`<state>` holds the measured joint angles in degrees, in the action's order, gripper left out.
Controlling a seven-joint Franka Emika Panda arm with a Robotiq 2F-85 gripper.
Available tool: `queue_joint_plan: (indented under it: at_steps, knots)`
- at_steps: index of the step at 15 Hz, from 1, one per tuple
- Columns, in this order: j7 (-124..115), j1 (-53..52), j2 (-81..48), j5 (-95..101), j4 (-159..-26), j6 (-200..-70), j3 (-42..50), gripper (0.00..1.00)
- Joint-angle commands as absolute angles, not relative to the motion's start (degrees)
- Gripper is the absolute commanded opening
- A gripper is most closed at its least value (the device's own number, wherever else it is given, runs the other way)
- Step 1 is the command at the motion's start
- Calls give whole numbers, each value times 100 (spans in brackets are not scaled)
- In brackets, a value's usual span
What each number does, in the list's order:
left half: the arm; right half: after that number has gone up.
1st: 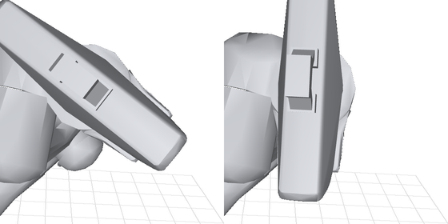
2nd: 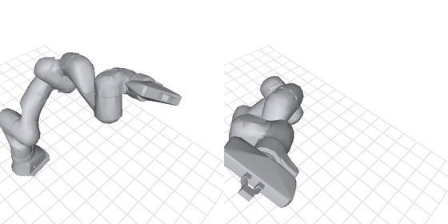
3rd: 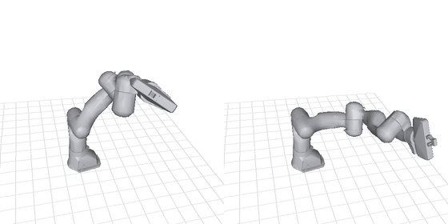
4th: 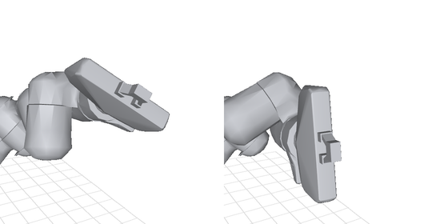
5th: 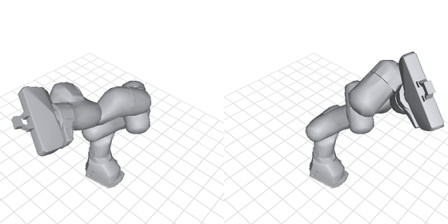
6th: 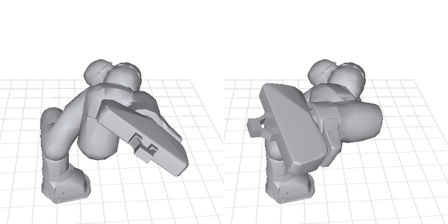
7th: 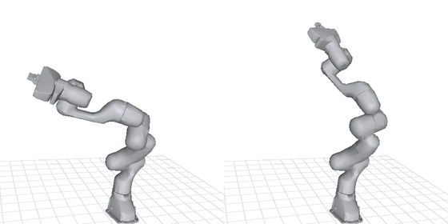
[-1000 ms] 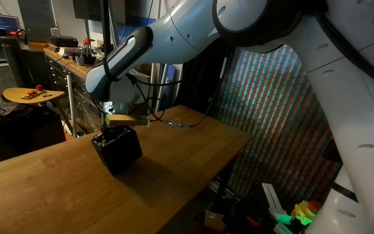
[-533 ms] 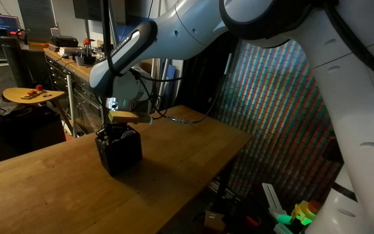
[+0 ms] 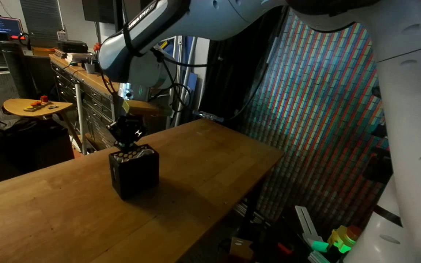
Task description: Pick up the white towel from the table and put in the black object.
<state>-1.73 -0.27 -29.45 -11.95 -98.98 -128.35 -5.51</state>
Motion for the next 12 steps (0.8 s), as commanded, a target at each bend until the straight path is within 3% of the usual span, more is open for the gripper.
queue_joint_plan:
  at_steps: [1,12]
  knots:
    - [-123,-135,-2405,-950,-10203,-12651,-451,0]
    - [-108,-639,-2499,596,-9887,-11964,-390,0]
